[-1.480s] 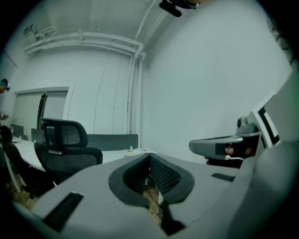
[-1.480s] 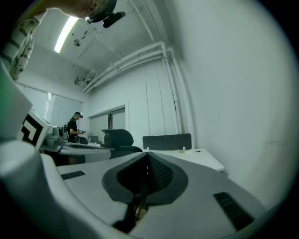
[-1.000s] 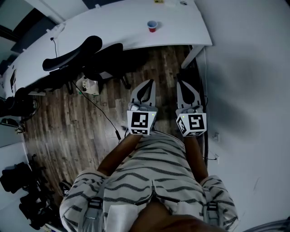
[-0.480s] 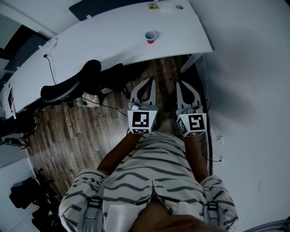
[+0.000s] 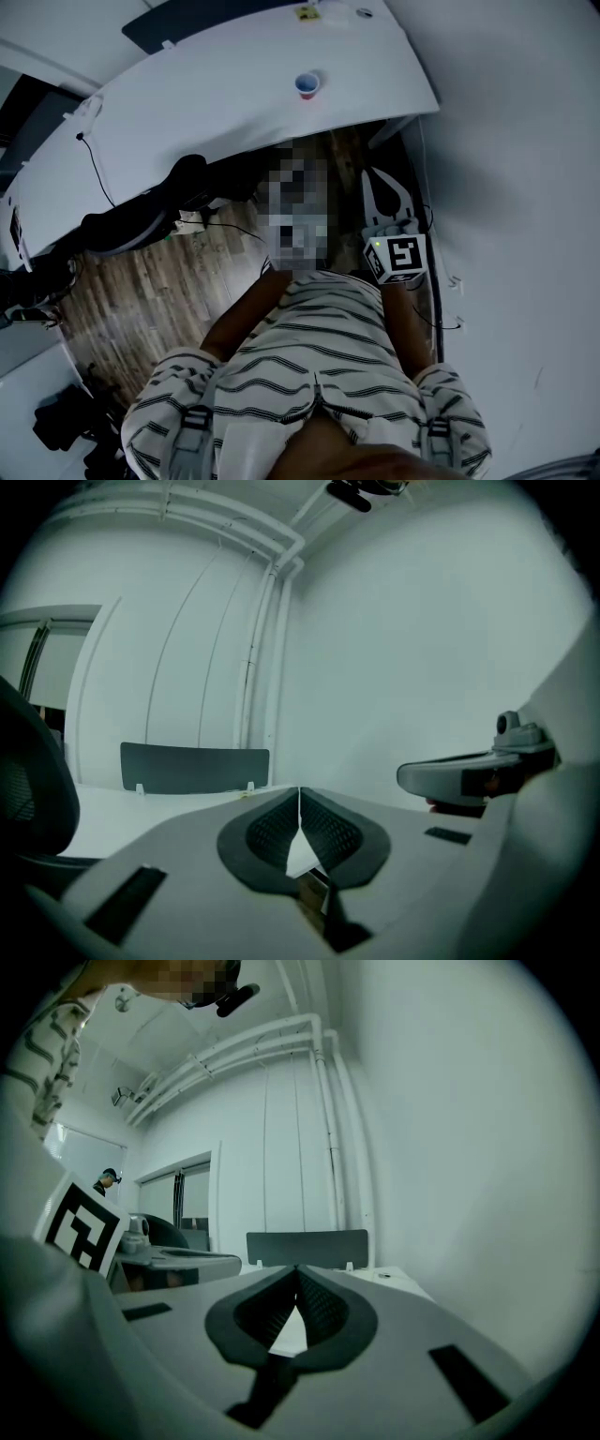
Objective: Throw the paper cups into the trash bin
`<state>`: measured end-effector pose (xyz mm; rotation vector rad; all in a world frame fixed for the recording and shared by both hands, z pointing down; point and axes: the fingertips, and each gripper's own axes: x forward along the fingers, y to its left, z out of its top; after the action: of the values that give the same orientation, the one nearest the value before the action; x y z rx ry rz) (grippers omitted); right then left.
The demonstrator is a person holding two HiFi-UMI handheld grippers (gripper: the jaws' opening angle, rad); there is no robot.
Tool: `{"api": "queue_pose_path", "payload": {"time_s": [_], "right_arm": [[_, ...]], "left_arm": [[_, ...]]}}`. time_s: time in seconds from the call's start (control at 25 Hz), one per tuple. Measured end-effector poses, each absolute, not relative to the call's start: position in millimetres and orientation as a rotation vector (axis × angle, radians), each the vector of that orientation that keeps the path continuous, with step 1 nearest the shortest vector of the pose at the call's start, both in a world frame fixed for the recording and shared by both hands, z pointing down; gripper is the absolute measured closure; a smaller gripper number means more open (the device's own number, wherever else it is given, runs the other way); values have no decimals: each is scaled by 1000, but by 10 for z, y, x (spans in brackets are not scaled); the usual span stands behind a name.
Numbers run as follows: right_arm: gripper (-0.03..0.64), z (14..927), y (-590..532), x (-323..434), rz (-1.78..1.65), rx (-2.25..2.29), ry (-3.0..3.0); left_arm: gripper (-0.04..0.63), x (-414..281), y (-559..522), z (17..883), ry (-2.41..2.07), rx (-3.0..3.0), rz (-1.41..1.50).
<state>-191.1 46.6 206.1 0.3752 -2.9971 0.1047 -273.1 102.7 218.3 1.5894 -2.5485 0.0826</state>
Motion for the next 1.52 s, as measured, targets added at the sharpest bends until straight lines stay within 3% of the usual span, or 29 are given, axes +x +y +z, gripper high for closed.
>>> {"api": "queue_pose_path", "payload": {"time_s": [1.36,1.44,1.52], "right_arm": [[607,2699,6,-2176,175,333,-2919],[606,2763,-8,-2178,186,330,-2907],[606,2819,-21,-2172,196,329,-2895]], "left_arm": [[569,-3808,89,3249,-2554,1371,86],[566,-3869,28,3371,-2547,1363,105],[515,-3927,-39,3497,-2533,1362,123]]}}
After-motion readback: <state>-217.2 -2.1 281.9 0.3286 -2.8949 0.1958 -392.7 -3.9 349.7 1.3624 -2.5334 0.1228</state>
